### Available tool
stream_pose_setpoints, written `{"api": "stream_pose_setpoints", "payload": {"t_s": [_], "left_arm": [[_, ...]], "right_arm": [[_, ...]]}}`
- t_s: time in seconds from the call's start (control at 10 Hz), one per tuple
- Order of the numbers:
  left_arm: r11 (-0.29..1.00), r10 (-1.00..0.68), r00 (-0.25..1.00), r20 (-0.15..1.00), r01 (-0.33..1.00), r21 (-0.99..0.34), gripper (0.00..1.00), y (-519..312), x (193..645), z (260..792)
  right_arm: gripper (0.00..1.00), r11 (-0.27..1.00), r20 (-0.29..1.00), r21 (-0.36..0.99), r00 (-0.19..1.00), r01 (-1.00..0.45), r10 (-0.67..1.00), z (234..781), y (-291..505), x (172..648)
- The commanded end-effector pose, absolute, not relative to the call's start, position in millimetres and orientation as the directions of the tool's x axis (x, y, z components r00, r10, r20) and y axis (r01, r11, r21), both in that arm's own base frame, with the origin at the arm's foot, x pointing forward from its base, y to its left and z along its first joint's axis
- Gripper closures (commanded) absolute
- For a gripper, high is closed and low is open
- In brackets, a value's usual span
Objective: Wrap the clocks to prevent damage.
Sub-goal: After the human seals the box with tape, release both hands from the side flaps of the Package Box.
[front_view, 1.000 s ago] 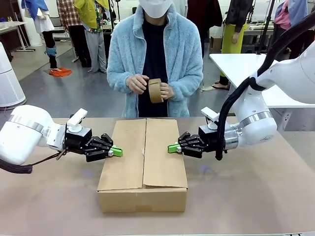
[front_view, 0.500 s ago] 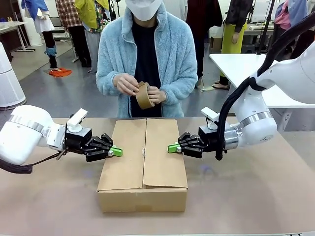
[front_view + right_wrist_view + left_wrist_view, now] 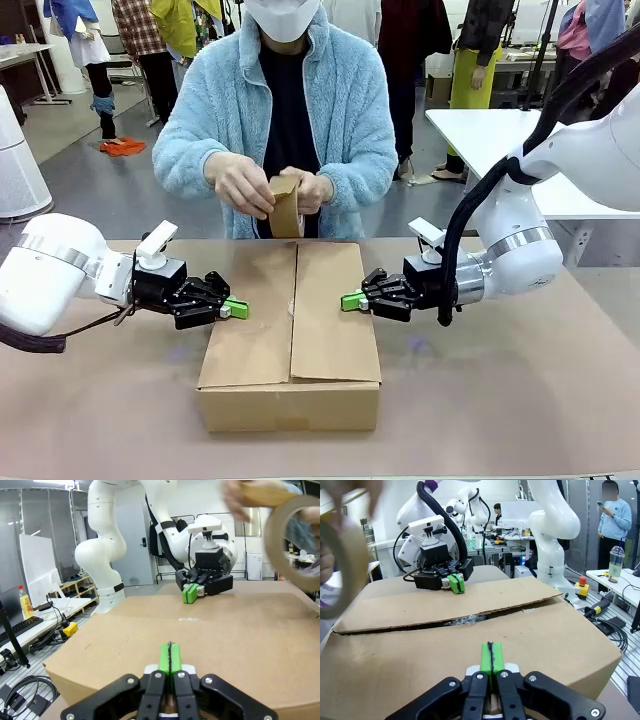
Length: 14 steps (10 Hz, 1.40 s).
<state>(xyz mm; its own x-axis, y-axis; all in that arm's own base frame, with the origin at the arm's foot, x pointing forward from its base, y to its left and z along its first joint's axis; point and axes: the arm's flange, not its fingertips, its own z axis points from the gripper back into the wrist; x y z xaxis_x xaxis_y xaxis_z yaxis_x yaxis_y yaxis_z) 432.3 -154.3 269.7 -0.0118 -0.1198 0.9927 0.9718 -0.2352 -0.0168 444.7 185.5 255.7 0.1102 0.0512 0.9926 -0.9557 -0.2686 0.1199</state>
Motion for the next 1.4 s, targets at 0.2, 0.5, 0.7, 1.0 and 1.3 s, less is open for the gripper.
{"api": "stream_pose_setpoints", "payload": {"t_s": [0.2,0.5,0.7,1.0,1.3], "left_arm": [[-0.232,-0.133,-0.005,0.991,0.972,-0.026,1.0,-154.4,432.8,268.0],[-0.232,-0.133,-0.005,0.991,0.972,-0.026,1.0,-154.4,432.8,268.0],[-0.232,-0.133,-0.005,0.991,0.972,-0.026,1.0,-154.4,432.8,268.0],[-0.232,-0.133,-0.005,0.991,0.972,-0.026,1.0,-154.4,432.8,268.0],[-0.232,-0.133,-0.005,0.991,0.972,-0.026,1.0,-154.4,432.8,268.0]], "right_arm": [[0.99,-0.242,0.993,0.117,0.106,-0.963,0.06,254.1,189.2,439.5],[0.99,-0.242,0.993,0.117,0.106,-0.963,0.06,254.1,189.2,439.5],[0.99,-0.242,0.993,0.117,0.106,-0.963,0.06,254.1,189.2,439.5],[0.99,-0.242,0.993,0.117,0.106,-0.963,0.06,254.1,189.2,439.5],[0.99,-0.242,0.993,0.117,0.106,-0.963,0.06,254.1,189.2,439.5]]}}
